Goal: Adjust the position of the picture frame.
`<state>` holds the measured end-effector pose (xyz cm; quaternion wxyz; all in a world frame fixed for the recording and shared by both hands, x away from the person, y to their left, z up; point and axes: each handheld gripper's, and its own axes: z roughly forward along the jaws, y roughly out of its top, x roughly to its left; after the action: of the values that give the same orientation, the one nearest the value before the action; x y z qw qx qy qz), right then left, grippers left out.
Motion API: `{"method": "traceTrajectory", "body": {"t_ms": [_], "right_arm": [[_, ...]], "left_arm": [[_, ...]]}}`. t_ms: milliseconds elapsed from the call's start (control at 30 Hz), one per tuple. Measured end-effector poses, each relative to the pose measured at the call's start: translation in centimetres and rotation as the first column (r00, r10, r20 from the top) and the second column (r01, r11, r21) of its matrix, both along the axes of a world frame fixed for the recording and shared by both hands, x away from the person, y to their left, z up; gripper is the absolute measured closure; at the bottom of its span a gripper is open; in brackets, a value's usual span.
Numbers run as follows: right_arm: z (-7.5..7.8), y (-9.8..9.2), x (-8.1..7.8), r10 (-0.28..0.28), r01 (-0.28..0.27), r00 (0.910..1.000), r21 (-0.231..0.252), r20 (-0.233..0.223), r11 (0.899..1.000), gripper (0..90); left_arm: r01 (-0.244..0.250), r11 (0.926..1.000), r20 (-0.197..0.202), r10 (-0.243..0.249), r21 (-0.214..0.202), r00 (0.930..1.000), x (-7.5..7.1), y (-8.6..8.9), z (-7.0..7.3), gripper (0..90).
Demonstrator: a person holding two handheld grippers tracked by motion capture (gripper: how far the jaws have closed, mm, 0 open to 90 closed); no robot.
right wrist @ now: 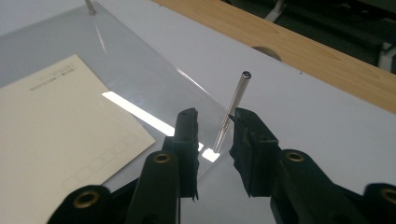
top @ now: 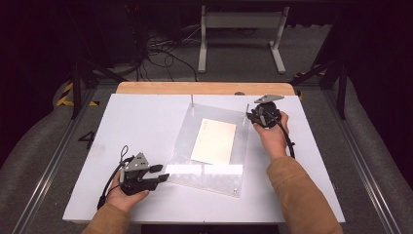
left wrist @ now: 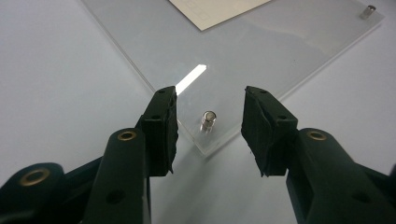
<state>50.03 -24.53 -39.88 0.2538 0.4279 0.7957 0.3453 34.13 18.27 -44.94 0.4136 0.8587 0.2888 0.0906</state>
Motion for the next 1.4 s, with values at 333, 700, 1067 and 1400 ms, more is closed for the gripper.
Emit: {"method": "traceTrajectory", "body": {"t_ms": [333,700,1067,1400], "right_arm": [[1.0,-2.4,-3.6,0.05,-0.05,0.9987,0.116,0.008,0.992,66.1],[-0.1,-6.5,-8.1,0.048,-0.054,0.9984,0.266,0.03,0.963,64.5],[-1.6,-6.7,-12.7,0.209,-0.199,0.9778,0.298,-0.002,0.934,62.8],[-1.2,-4.3,-15.7,0.391,-0.37,0.9203,0.278,-0.022,0.887,60.2]], "left_arm": [[0.058,0.9972,-0.029,-0.056,0.048,0.998,1.2,-1.2,-1.0,64.3],[0.079,0.9924,0.017,-0.081,0.094,0.9966,0.9,-1.6,-0.9,83.1],[0.277,0.952,-0.04,-0.274,0.13,0.9608,-1.8,-4.0,-0.3,83.6],[0.368,0.9169,-0.085,-0.358,0.156,0.9298,-3.3,-5.0,0.1,83.7]]}}
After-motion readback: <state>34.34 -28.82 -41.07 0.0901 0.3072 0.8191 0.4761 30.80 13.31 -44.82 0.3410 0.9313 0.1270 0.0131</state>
